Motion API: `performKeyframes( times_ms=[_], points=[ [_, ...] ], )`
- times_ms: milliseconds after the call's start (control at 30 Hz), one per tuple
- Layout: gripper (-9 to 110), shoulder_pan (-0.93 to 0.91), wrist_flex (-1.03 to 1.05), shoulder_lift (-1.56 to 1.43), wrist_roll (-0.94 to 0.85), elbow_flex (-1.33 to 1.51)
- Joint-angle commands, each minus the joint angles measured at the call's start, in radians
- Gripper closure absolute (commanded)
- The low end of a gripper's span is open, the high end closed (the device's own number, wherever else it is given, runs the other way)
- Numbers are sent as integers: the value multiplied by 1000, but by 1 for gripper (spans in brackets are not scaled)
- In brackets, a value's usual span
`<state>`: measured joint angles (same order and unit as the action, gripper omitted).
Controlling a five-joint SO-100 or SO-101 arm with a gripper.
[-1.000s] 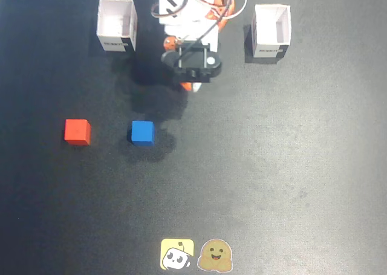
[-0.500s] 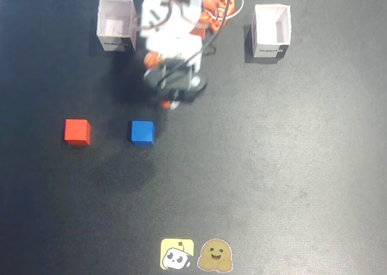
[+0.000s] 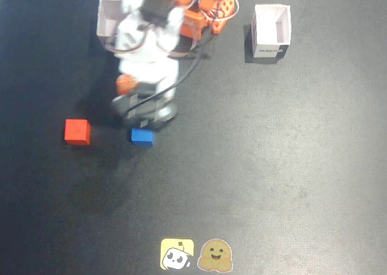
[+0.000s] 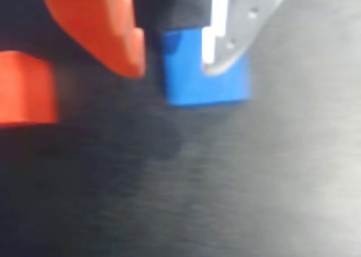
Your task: Put the red cube in the right box and the blue cube in the left box.
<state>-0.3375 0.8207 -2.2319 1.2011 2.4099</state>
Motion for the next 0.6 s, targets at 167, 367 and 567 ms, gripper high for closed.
performKeyframes(
  times_ms=[167,367,567],
  points=[
    [90,-95,-55,127,-63,-140],
    [88,-160,-100,255,-80,-198],
    [85,-195,-166,330,-91,-207]
  ],
)
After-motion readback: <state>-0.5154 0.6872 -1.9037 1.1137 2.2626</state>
